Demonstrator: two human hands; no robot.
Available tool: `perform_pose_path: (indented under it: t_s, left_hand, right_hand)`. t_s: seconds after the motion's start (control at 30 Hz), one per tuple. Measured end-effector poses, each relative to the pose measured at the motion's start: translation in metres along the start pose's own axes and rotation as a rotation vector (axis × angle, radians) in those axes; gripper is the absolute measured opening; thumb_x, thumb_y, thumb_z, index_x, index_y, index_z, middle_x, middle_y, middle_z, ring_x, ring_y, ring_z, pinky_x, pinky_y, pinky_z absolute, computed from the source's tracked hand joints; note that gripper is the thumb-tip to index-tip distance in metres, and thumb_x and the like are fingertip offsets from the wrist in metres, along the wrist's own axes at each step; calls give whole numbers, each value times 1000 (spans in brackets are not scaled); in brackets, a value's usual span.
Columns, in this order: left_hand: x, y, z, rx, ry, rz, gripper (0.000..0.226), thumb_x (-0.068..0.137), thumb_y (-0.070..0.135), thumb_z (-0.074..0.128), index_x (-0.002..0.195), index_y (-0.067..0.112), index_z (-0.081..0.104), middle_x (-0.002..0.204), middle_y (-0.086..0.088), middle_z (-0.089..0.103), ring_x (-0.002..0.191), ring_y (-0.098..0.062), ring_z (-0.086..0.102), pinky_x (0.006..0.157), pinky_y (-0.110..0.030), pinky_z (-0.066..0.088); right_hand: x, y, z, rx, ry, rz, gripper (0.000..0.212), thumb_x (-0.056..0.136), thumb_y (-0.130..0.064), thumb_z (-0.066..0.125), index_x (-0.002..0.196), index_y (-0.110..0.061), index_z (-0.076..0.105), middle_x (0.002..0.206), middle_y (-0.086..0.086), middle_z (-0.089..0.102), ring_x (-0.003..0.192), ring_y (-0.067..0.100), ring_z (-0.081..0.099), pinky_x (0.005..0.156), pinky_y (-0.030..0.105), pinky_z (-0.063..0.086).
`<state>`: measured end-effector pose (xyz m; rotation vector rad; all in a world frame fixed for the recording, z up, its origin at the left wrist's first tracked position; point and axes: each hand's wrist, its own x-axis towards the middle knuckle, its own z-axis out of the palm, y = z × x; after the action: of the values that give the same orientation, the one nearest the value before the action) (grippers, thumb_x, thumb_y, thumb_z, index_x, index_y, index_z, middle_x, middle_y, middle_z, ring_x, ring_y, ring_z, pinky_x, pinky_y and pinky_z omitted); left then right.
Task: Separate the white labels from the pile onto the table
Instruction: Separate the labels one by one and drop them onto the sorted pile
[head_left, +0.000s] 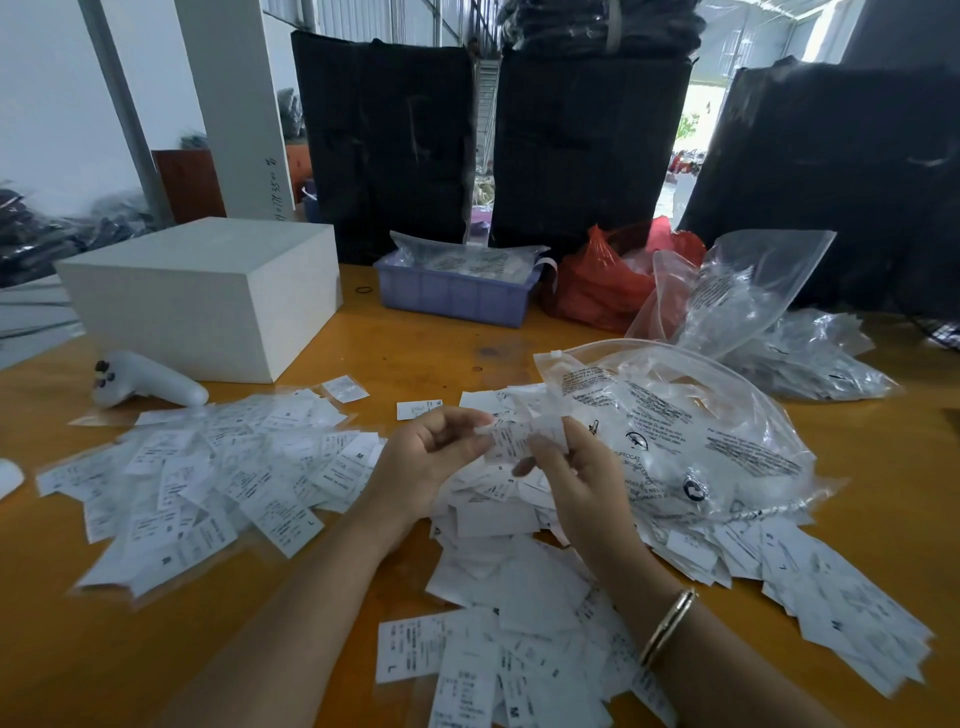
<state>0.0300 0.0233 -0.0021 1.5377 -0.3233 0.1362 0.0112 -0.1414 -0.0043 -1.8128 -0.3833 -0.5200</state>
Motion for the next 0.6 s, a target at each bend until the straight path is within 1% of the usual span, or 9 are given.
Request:
perform_pose_path:
  t_s: [0.07,0.13,0.2,0.27,0.3,0.33,0.4,0.47,0.6]
  left_hand:
    - [0,-1,0,31,-11,2,28,68,35,70,93,24,68,88,16,72,86,0,68,65,-13,52]
    - [0,-3,1,55,-22,0,27,68,35,71,92,22,67,87,14,72,87,-2,68,65,-14,53]
    - [-1,-3,1,64,-35,2,24,68,33,71,88,20,68,85,10,73,84,-6,69,65,-15,53]
    - [-2,-3,2,78,-55,4,18,70,30,72,85,21,68,83,9,73,81,-7,69,66,-14,52]
    - [-2,-3,2,97,-67,8,15,72,27,73,85,23,68,83,11,72,81,-5,69,67,-13,52]
    - [-3,-3,3,119,-76,13,12,76,25,73,86,24,68,84,13,72,82,-3,68,68,-12,51]
    - [-3,-3,3,126,-76,18,12,78,23,72,89,23,67,85,13,71,84,-2,67,69,-11,50]
    - [-3,-1,3,112,-38,8,20,73,32,72,90,25,67,85,14,71,85,1,66,68,-10,50]
    - [-3,-1,2,154,17,-21,33,67,47,69,96,32,65,82,12,66,82,4,63,63,-9,49]
  right_hand:
    - [0,2,-1,-23,-1,37,24,94,-11,49,72,-8,58,60,-4,64,48,12,47,47,29,35]
    - [-1,1,-1,-87,11,42,30,94,-8,49,64,-15,51,54,-6,59,45,5,46,44,25,33]
    - [0,2,-1,-159,11,32,35,93,-7,49,61,-20,42,50,-11,55,49,15,57,44,31,34]
    - [0,4,0,-241,-16,18,32,93,-11,50,62,-14,41,52,-3,55,55,27,59,45,36,33]
    - [0,5,1,-278,-37,12,30,92,-14,52,65,-10,42,56,2,57,55,26,56,46,36,33]
    - [0,6,3,-307,-56,-1,26,92,-18,53,68,-11,45,59,4,56,55,21,52,48,35,33]
    - [-1,5,6,-261,-70,-5,7,93,-26,53,86,-24,53,59,-6,53,51,8,46,47,25,34]
    - [-1,4,6,-130,-29,22,15,95,-28,49,103,-40,47,60,-12,55,49,5,45,45,19,34]
    - [0,3,5,-164,-5,0,19,94,-21,55,88,-39,51,73,-23,62,61,1,55,51,16,39]
